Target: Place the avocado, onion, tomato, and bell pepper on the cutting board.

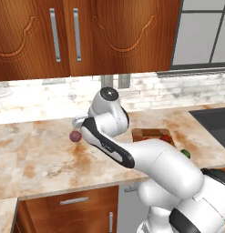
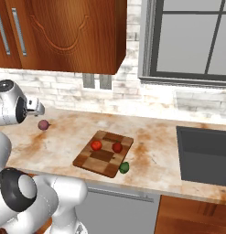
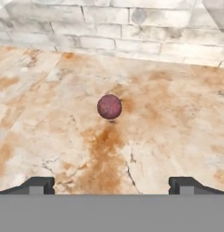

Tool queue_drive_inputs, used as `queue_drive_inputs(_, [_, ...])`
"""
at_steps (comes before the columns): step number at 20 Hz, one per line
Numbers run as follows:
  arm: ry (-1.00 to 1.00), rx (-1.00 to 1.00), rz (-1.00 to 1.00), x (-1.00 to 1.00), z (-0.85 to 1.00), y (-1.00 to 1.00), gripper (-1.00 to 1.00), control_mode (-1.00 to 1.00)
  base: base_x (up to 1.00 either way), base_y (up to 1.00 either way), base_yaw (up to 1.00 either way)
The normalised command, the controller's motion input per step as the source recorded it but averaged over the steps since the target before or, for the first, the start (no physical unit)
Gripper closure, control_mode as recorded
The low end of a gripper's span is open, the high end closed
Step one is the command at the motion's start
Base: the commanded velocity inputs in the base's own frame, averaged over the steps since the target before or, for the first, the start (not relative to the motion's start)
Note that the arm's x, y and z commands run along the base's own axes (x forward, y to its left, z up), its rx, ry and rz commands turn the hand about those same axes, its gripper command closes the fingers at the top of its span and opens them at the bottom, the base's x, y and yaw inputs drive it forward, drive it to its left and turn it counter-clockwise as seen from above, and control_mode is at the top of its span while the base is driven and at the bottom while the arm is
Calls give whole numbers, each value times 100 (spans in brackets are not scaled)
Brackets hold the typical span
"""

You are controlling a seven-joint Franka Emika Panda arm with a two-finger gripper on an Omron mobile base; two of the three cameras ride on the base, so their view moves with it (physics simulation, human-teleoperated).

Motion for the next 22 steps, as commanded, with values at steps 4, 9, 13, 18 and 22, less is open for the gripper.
queue_drive_inputs(4, [2, 0, 0, 12, -17, 2, -100, -100, 0, 0, 0])
queue_drive_inputs(9, [2, 0, 0, 18, -8, 6, -100, -100, 0, 0, 0])
queue_drive_inputs(13, [4, 0, 0, 25, -5, 9, -100, -100, 0, 0, 0])
queue_drive_inputs(18, [4, 0, 0, 30, -1, 10, -100, -100, 0, 0, 0])
queue_drive_inputs(22, [6, 0, 0, 31, -3, 4, -100, -100, 0, 0, 0])
